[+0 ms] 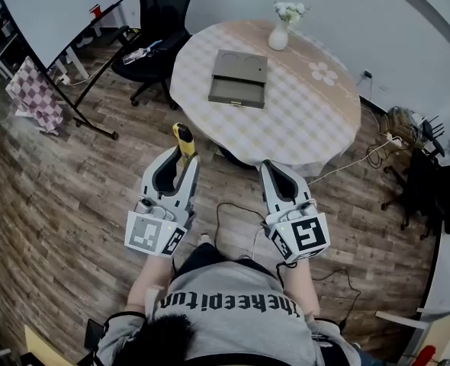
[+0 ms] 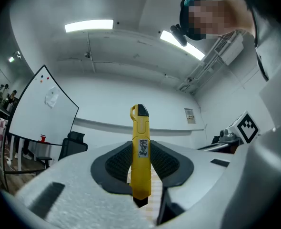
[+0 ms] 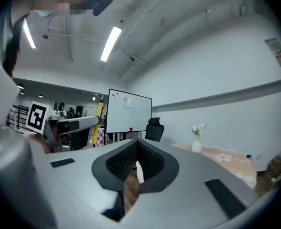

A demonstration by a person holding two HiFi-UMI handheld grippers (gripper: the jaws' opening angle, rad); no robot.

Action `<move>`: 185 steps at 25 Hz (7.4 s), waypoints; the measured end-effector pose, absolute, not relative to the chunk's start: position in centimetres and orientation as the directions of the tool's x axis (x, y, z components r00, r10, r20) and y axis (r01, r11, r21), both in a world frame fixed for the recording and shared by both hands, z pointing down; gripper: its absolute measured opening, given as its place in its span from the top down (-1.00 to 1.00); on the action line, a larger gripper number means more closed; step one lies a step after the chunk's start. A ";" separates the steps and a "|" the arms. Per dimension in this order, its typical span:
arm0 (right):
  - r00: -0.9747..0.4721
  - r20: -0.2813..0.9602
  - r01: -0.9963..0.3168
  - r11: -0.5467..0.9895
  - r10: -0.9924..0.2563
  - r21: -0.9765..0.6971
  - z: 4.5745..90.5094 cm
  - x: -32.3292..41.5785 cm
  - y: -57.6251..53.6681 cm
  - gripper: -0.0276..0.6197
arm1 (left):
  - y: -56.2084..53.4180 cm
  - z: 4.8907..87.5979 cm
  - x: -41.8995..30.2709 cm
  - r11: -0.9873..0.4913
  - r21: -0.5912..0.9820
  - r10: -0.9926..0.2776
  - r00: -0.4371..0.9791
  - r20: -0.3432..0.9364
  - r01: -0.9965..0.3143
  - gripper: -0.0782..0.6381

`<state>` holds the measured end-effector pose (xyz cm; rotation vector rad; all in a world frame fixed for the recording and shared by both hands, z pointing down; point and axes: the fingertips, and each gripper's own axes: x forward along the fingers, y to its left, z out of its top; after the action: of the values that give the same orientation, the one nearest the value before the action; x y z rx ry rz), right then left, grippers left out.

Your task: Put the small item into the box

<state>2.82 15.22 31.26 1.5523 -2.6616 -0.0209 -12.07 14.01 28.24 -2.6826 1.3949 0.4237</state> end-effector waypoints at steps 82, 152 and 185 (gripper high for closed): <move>-0.583 0.037 -0.812 0.581 -0.811 -0.060 32.8 8.7 -11.8 0.90 | -11.6 28.6 -4.2 -0.571 0.060 -0.805 0.544 -0.235 -0.819 0.44; -0.010 0.197 -0.988 -0.021 -0.980 -0.155 40.8 12.4 -20.5 0.90 | -28.3 52.8 6.2 -0.989 -0.005 -0.138 0.891 0.432 -0.151 0.43; 0.046 0.256 -0.982 -0.091 -0.966 -0.166 43.0 14.8 -18.6 0.90 | -27.9 62.5 8.2 -0.999 0.008 -0.020 0.698 0.716 -0.037 0.43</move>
<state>14.85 -18.62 43.02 2.2319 -2.0811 0.4690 8.17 -27.86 62.48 -2.9146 0.0493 -1.2295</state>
